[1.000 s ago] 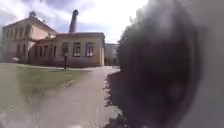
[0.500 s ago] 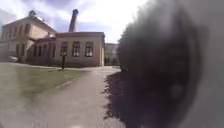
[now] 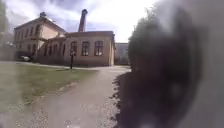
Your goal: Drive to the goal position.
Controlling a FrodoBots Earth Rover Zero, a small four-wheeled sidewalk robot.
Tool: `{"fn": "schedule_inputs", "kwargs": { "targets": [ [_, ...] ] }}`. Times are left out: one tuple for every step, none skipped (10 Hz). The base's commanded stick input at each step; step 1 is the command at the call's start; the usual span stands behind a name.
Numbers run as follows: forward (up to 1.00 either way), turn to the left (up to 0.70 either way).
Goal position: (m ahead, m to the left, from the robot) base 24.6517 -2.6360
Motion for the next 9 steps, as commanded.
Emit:
{"fn": "schedule_inputs", "kwargs": {
  "targets": [
    [0.70, 0.03],
    [0.70, 0.03],
    [0.70, 0.03],
    [0.70, 0.03],
    [0.70, 0.03],
    [0.70, 0.03],
    [0.70, 0.03],
    [0.70, 0.01],
    [0.70, -0.16]
  ]
}}
